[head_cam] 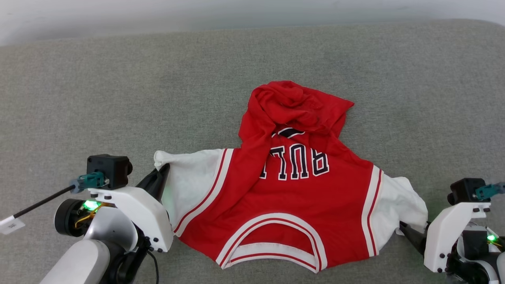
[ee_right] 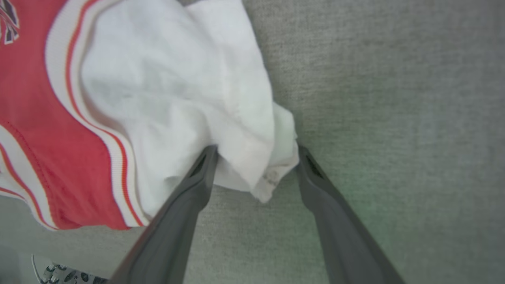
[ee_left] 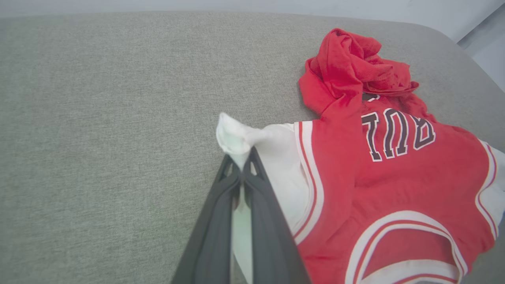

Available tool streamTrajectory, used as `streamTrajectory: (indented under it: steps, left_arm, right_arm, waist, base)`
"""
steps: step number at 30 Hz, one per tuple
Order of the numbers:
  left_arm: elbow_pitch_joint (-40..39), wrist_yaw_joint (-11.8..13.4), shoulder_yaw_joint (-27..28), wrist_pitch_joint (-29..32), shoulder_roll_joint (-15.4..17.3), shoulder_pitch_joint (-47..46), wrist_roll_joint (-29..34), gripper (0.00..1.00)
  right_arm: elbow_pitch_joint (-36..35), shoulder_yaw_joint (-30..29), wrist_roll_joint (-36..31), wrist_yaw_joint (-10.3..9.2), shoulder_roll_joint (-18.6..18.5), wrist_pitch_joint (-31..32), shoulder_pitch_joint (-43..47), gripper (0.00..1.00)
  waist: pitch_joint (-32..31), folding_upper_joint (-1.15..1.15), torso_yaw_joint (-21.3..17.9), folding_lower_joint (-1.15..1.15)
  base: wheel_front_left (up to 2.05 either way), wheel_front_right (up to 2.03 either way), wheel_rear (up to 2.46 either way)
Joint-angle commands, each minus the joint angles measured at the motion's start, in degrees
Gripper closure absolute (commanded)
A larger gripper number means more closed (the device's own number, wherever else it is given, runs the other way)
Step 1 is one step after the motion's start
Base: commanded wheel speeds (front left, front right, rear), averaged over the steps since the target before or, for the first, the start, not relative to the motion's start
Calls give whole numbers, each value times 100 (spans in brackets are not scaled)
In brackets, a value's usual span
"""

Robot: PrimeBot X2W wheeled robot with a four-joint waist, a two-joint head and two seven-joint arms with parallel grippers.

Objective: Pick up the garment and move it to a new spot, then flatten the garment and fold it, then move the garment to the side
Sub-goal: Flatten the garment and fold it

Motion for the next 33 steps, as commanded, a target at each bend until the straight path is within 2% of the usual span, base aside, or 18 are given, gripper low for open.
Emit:
streamTrajectory:
  steps: [1, 2, 8, 15, 19, 26, 33]
  left_arm:
    - [-26, 8, 1, -18, -19, -71, 21, 100]
    - [-21, 13, -2, -30, -19, -59, 20, 100]
    - [18, 7, 40, -140, -17, 71, -3, 100]
    - [-23, -12, 158, -389, 18, 13, 27, 100]
    - [-26, -53, 242, -503, -19, -312, 87, 100]
    - [364, -298, 466, -745, -128, -1572, 151, 100]
    - [1156, -512, 594, -817, -327, -3258, 263, 100]
  right_arm:
    - [152, 115, 26, -2, 31, 93, 39, 60]
    - [199, 157, 96, -2, 44, 80, 31, 100]
    - [105, 206, 178, -2, -166, -79, -89, 100]
    - [-521, 242, -56, -2, -429, -333, -253, 100]
    - [-790, 306, -208, -3, -610, -426, -510, 100]
    - [-931, 391, -418, -3, -773, -621, -1572, 100]
    - [-689, 472, -429, -3, -778, -972, -3225, 100]
  waist:
    - [10, 0, 20, 0]
    - [-2, 0, 28, 0]
    - [-192, 0, -6, 0]
    - [-626, 0, -86, 0]
    - [-840, 0, -92, 0]
    - [-892, 0, -49, 0]
    - [-502, 0, -50, 0]
  base:
    - [0, 0, 0]
    - [0, 0, 0]
    - [0, 0, 0]
    - [0, 0, 0]
    - [0, 0, 0]
    - [0, 0, 0]
    - [0, 0, 0]
